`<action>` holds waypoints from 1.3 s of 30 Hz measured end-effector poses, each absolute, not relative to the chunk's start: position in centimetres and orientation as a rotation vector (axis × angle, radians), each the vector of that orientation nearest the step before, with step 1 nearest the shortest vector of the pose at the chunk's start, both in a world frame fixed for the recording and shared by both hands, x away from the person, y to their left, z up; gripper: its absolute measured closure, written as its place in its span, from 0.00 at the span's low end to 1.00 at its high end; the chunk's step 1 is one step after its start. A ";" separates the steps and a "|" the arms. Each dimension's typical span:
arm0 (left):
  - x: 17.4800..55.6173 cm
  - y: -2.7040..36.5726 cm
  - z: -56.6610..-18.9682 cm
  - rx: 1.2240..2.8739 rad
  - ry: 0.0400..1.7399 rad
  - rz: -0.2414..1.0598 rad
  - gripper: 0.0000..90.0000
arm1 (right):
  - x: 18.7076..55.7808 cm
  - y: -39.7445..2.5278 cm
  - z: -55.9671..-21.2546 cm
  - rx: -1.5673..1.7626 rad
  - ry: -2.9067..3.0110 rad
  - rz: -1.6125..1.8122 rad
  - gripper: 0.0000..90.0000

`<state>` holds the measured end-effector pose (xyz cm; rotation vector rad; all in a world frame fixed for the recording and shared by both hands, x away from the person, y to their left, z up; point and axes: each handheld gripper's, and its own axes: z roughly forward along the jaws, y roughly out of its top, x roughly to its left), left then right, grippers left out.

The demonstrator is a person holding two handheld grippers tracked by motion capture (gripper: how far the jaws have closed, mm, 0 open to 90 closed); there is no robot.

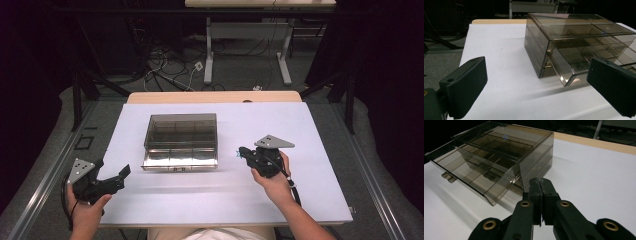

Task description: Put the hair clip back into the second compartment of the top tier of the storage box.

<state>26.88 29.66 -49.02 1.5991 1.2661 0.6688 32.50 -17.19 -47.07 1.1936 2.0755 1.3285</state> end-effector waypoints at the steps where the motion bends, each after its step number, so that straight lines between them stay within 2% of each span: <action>1: 26.9 29.7 -49.0 1.600 1.265 0.669 0.03 | 32.6 -17.0 -47.0 1.188 2.075 1.335 0.99; 39: 27.1 29.5 -49.1 1.611 1.258 0.660 0.03 | 34.9 -10.9 -45.2 1.074 2.156 1.356 0.99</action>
